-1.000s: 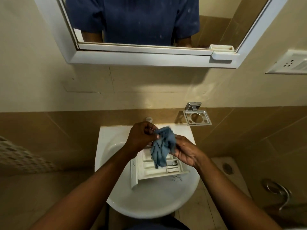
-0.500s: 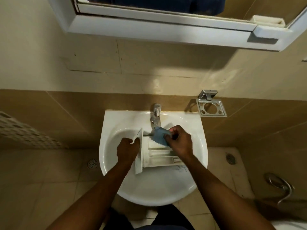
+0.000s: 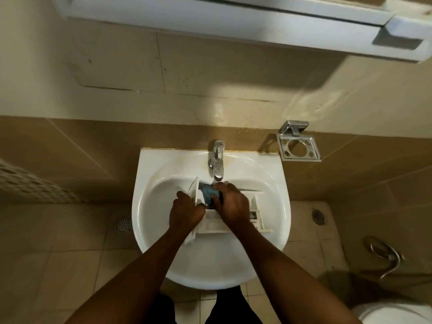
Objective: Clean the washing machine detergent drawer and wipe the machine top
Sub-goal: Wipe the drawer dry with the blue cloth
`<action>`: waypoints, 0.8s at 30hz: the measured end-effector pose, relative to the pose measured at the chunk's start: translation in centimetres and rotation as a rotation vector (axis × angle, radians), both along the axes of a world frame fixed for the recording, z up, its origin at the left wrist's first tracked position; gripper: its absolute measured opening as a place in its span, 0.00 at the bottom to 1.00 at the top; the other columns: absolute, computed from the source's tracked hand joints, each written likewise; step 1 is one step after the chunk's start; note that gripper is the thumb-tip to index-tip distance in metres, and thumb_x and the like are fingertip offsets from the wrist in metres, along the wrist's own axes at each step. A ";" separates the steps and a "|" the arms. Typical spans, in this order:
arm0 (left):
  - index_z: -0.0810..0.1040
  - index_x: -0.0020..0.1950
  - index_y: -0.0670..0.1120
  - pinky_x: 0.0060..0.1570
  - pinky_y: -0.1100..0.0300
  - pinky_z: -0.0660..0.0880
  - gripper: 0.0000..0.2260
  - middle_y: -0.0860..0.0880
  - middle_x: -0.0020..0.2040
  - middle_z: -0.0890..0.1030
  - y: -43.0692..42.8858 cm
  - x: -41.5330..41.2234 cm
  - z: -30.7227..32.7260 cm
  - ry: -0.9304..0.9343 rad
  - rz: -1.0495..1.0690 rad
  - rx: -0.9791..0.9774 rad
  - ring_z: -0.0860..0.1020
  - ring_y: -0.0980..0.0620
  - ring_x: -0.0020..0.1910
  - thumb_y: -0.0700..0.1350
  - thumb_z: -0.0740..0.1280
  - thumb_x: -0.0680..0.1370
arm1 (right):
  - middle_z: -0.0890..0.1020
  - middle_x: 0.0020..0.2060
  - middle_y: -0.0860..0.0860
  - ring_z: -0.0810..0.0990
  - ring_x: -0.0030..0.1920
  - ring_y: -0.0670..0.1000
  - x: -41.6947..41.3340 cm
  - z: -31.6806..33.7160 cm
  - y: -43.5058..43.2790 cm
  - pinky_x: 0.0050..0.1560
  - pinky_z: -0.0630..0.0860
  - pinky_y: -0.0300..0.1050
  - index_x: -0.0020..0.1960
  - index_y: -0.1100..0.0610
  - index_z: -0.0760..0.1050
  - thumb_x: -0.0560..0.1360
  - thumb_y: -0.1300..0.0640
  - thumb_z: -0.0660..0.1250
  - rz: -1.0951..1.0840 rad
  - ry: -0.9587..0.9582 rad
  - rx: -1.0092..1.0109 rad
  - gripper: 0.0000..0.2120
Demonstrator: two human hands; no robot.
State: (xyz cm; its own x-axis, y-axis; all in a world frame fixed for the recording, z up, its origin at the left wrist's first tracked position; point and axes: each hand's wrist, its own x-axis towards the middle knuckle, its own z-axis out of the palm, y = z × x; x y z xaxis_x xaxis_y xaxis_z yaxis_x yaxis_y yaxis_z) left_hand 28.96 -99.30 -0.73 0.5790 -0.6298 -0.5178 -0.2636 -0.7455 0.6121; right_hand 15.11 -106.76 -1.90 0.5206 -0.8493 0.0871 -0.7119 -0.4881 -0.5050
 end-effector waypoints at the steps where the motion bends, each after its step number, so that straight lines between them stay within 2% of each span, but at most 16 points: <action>1: 0.70 0.58 0.41 0.51 0.53 0.73 0.19 0.40 0.54 0.79 0.0 0.0 0.0 -0.002 0.018 0.016 0.79 0.38 0.55 0.50 0.72 0.75 | 0.82 0.52 0.56 0.82 0.48 0.58 -0.8 0.1 -0.7 0.44 0.77 0.48 0.64 0.53 0.78 0.78 0.44 0.64 -0.018 0.053 -0.031 0.19; 4: 0.73 0.60 0.39 0.53 0.54 0.74 0.22 0.43 0.54 0.79 0.2 0.2 -0.2 0.043 0.057 0.048 0.79 0.40 0.55 0.52 0.72 0.75 | 0.83 0.54 0.55 0.83 0.48 0.59 -2.5 0.4 -1.9 0.45 0.79 0.49 0.64 0.52 0.78 0.76 0.46 0.68 -0.075 0.198 -0.042 0.19; 6: 0.75 0.60 0.39 0.53 0.52 0.79 0.25 0.43 0.53 0.81 -0.1 0.5 -0.4 0.180 0.125 0.081 0.81 0.40 0.53 0.56 0.71 0.72 | 0.83 0.54 0.55 0.83 0.48 0.59 -2.4 0.5 -1.7 0.45 0.80 0.50 0.63 0.53 0.77 0.74 0.48 0.70 -0.101 0.222 -0.021 0.19; 8: 0.79 0.57 0.40 0.50 0.52 0.78 0.23 0.43 0.51 0.82 -0.2 0.5 -0.8 0.246 0.110 0.072 0.80 0.42 0.50 0.57 0.68 0.72 | 0.82 0.53 0.55 0.83 0.48 0.59 -1.3 0.2 -0.9 0.44 0.79 0.50 0.62 0.54 0.76 0.73 0.50 0.71 -0.094 0.151 0.012 0.18; 10: 0.80 0.52 0.42 0.47 0.54 0.73 0.17 0.45 0.47 0.81 0.1 -0.1 -1.0 0.210 0.062 -0.017 0.78 0.44 0.48 0.56 0.66 0.80 | 0.82 0.52 0.55 0.82 0.49 0.58 0.6 0.2 0.5 0.47 0.76 0.47 0.61 0.54 0.77 0.75 0.52 0.71 -0.021 -0.004 0.062 0.16; 12: 0.76 0.42 0.44 0.41 0.54 0.69 0.20 0.48 0.39 0.78 1.2 -0.5 -0.7 0.159 0.071 -0.136 0.76 0.47 0.41 0.59 0.62 0.83 | 0.81 0.53 0.55 0.81 0.51 0.56 2.1 0.4 1.3 0.49 0.75 0.45 0.61 0.54 0.77 0.78 0.51 0.69 0.074 -0.135 0.109 0.14; 14: 0.69 0.36 0.45 0.37 0.56 0.66 0.22 0.50 0.34 0.72 2.3 -0.5 -0.7 0.164 0.138 -0.236 0.71 0.51 0.35 0.58 0.62 0.83 | 0.82 0.55 0.55 0.81 0.53 0.55 2.3 0.4 1.4 0.52 0.78 0.47 0.61 0.55 0.77 0.78 0.51 0.69 0.138 -0.145 0.160 0.14; 16: 0.71 0.38 0.41 0.36 0.58 0.66 0.21 0.47 0.33 0.71 3.1 -0.2 -1.1 0.201 0.189 -0.310 0.69 0.53 0.33 0.56 0.64 0.83 | 0.83 0.55 0.54 0.82 0.53 0.57 0.8 0.6 0.7 0.52 0.79 0.50 0.60 0.54 0.78 0.76 0.53 0.69 0.181 -0.083 0.165 0.13; 18: 0.77 0.44 0.40 0.39 0.59 0.69 0.16 0.44 0.35 0.75 3.7 0.1 -1.2 0.237 0.169 -0.377 0.73 0.55 0.34 0.53 0.65 0.83 | 0.84 0.53 0.53 0.82 0.53 0.59 -1.1 1.3 -0.5 0.51 0.78 0.50 0.58 0.51 0.80 0.75 0.52 0.67 0.152 0.052 0.123 0.13; 20: 0.81 0.51 0.43 0.42 0.62 0.72 0.08 0.48 0.42 0.81 4.2 0.2 -1.5 0.253 0.132 -0.426 0.78 0.58 0.40 0.47 0.66 0.83 | 0.84 0.53 0.53 0.82 0.55 0.58 -2.3 2.5 -1.3 0.53 0.75 0.47 0.58 0.51 0.80 0.76 0.52 0.67 0.042 0.268 0.134 0.12; 21: 0.81 0.55 0.44 0.45 0.63 0.74 0.07 0.48 0.46 0.83 4.4 0.2 -1.7 0.253 0.121 -0.441 0.80 0.57 0.45 0.45 0.66 0.83 | 0.84 0.54 0.53 0.82 0.56 0.58 -2.7 2.7 -1.6 0.55 0.75 0.46 0.59 0.51 0.81 0.77 0.52 0.67 -0.015 0.343 0.155 0.12; 22: 0.81 0.59 0.44 0.49 0.61 0.75 0.08 0.47 0.50 0.83 4.5 0.2 -2.1 0.247 0.113 -0.451 0.80 0.53 0.49 0.44 0.66 0.83 | 0.84 0.54 0.52 0.82 0.56 0.57 -2.7 2.7 -1.6 0.55 0.75 0.46 0.58 0.51 0.81 0.77 0.51 0.67 -0.062 0.352 0.172 0.11; 24: 0.80 0.63 0.45 0.55 0.56 0.76 0.11 0.46 0.53 0.82 4.7 0.3 -2.3 0.237 0.104 -0.463 0.80 0.49 0.53 0.46 0.66 0.83 | 0.86 0.48 0.49 0.84 0.51 0.55 -1.7 2.6 -0.6 0.51 0.79 0.47 0.51 0.49 0.82 0.73 0.52 0.65 -0.109 0.228 0.157 0.10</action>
